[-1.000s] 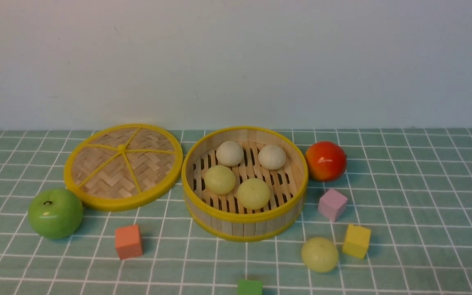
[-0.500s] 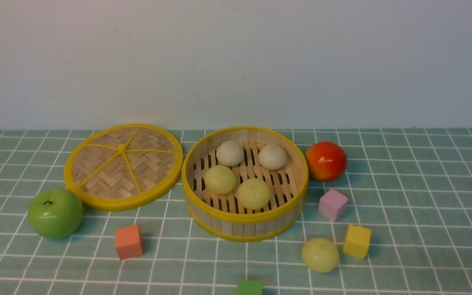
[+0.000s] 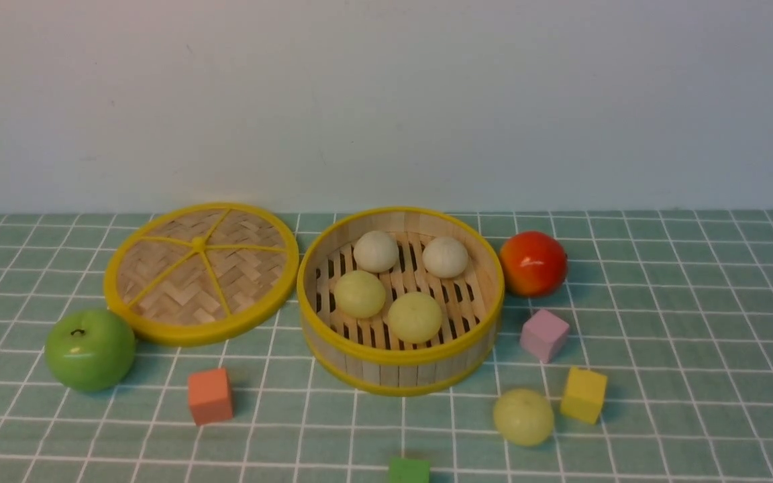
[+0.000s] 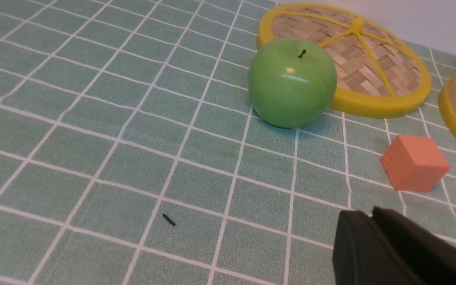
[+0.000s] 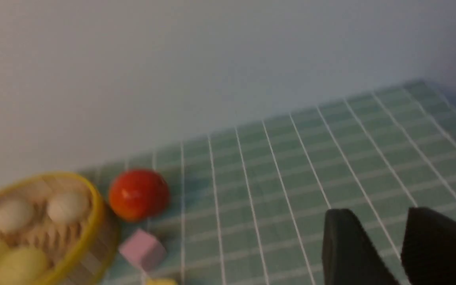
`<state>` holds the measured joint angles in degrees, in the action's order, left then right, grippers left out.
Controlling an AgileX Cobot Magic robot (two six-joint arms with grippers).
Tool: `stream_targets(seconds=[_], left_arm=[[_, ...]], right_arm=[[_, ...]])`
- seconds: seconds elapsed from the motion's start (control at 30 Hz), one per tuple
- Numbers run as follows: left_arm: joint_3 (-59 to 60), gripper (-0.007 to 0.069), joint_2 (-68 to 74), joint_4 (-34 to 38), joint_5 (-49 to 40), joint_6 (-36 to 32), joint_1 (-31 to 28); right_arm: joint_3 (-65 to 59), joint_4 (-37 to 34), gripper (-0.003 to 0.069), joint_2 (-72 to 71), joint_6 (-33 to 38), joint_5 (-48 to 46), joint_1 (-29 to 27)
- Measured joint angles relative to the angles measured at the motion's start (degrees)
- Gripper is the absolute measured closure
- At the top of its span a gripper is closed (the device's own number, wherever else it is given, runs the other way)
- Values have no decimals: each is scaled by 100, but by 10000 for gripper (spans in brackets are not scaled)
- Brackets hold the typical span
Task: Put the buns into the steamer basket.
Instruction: Use the right arm to grab a steamed stuffed bun
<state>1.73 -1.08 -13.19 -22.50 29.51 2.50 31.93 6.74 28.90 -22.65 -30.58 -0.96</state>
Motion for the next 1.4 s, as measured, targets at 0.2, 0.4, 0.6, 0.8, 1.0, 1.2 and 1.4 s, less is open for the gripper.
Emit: stream_targets(seconds=[0.2,0.4,0.6,0.8,1.0,1.2,1.4], left_arm=[[0,559,0,0,0,0,0],[0,550,0,0,0,0,0],[0,546,0,0,0,0,0],[0,538,0,-3,0,0,0],[0,533,0,-3,0,0,0],[0,532,0,-7,0,0,0],[0,526,0,-9,0,0,0]], right_arm=[[-67,-578,419,1088,409,9,0],[45,-2593,419,2562,2351,-74,0],[651,-4147,419,3795,4128,-472,81],[1609,-4182,419,4993,4278,-676,953],[2511,-3052,419,5866,3167,-852,2001],[3554,-1061,419,6796,1274,-1363,3044],[3806,-636,419,7402,669,-1469,3132]])
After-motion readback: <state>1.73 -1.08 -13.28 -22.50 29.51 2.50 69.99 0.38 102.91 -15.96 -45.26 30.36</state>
